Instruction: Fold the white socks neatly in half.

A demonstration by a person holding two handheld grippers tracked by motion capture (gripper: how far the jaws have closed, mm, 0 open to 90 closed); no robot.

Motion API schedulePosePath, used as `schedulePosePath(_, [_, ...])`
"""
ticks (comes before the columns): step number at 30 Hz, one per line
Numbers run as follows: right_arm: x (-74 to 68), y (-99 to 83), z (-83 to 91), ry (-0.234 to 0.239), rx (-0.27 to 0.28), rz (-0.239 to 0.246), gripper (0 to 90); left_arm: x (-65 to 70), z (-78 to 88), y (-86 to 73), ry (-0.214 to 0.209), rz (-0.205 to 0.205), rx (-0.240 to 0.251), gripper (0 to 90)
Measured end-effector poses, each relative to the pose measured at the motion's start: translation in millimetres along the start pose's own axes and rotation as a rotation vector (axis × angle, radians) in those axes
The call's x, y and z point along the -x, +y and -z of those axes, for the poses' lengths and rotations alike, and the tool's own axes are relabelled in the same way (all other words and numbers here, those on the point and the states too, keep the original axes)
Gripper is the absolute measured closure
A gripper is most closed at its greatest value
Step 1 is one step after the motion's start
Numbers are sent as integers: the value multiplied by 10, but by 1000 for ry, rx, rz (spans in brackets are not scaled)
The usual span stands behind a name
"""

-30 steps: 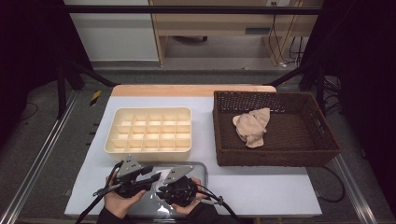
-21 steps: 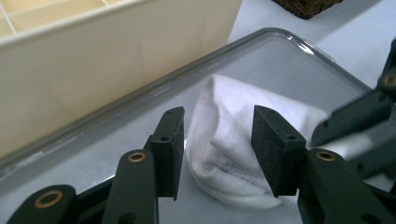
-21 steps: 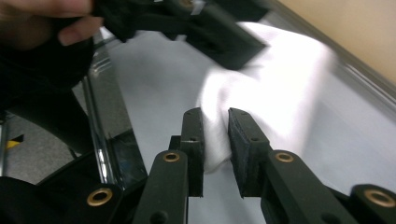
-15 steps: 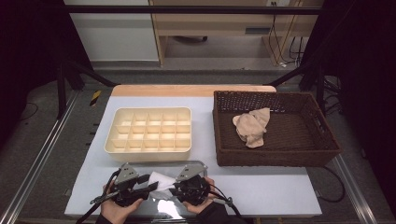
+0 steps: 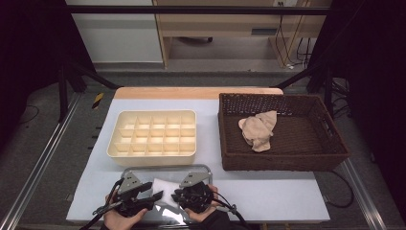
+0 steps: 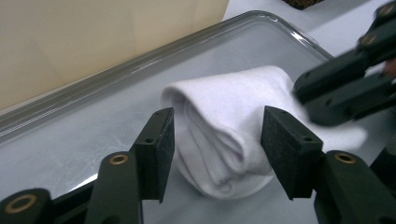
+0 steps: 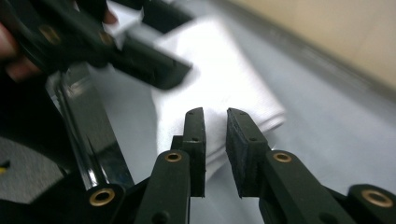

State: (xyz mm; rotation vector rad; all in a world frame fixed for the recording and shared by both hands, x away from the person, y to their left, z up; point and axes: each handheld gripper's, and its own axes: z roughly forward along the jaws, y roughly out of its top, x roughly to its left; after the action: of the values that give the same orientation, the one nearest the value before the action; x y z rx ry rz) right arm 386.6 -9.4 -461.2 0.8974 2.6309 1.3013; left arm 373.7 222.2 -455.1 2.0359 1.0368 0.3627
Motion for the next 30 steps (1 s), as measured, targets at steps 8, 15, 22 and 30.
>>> schedulePosePath(8, [-6,-18,-11,13,3,-2,782,-113,-1,50,-8,61,26,354])
schedulePosePath(15, [2,-59,4,25,-8,-3,781,-88,-74,-31,-59,83,-16,321])
schedulePosePath(22, [2,-91,16,28,-24,-12,780,-75,-116,-74,-110,110,-39,303])
schedulePosePath(30, [35,-96,99,23,-20,-23,766,-18,-115,-93,-146,104,-61,421])
